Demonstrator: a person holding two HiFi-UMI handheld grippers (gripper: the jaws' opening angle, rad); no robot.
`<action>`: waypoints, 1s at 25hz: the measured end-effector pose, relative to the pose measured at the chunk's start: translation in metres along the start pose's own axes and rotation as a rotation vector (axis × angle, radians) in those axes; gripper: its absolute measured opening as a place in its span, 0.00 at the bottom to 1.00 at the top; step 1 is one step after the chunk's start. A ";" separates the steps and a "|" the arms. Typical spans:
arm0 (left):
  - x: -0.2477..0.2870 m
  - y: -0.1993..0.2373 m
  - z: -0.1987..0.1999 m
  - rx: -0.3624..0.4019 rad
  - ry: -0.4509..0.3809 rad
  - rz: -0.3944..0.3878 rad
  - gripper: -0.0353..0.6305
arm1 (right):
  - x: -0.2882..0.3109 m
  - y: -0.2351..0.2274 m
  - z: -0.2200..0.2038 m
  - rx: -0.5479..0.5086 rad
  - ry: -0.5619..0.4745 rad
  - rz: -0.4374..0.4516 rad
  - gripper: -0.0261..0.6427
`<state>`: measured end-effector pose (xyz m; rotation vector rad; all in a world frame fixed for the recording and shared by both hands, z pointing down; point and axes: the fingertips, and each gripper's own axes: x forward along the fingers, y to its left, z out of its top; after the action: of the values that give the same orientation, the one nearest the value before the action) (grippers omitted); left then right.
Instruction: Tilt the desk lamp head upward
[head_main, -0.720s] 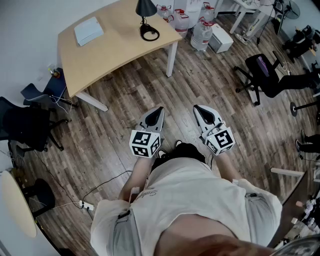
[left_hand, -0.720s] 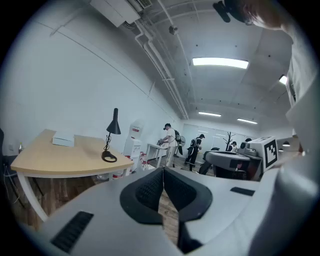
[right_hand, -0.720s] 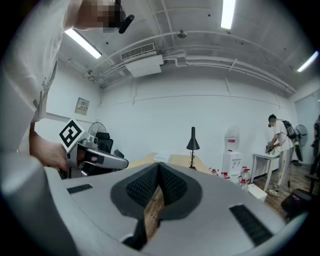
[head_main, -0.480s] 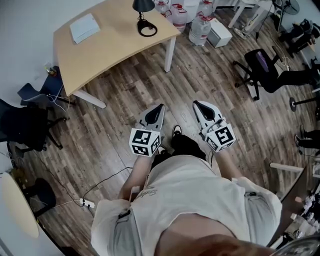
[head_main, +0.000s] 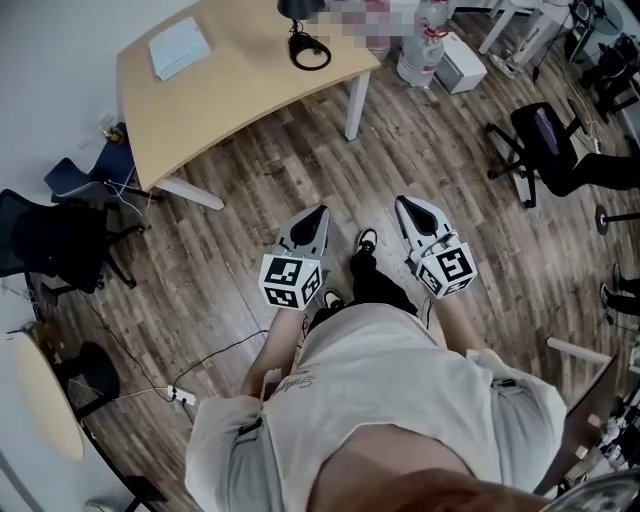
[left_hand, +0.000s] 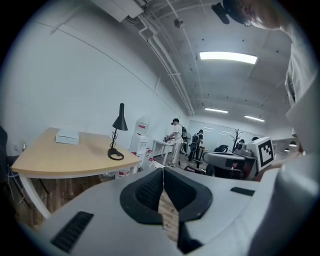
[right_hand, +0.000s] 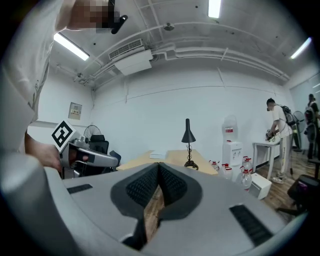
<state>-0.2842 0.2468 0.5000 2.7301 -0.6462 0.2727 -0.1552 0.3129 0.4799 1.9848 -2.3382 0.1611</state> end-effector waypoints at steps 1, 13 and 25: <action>0.007 0.003 0.002 0.005 0.009 0.005 0.08 | 0.008 -0.007 -0.003 0.008 0.009 0.009 0.03; 0.125 0.061 0.068 0.112 0.044 0.103 0.08 | 0.124 -0.115 0.007 0.044 -0.014 0.115 0.03; 0.216 0.082 0.078 0.107 0.080 0.182 0.08 | 0.184 -0.174 -0.013 -0.033 0.056 0.262 0.03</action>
<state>-0.1235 0.0631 0.5044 2.7468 -0.8824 0.4696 -0.0139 0.1067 0.5212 1.6305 -2.5373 0.1882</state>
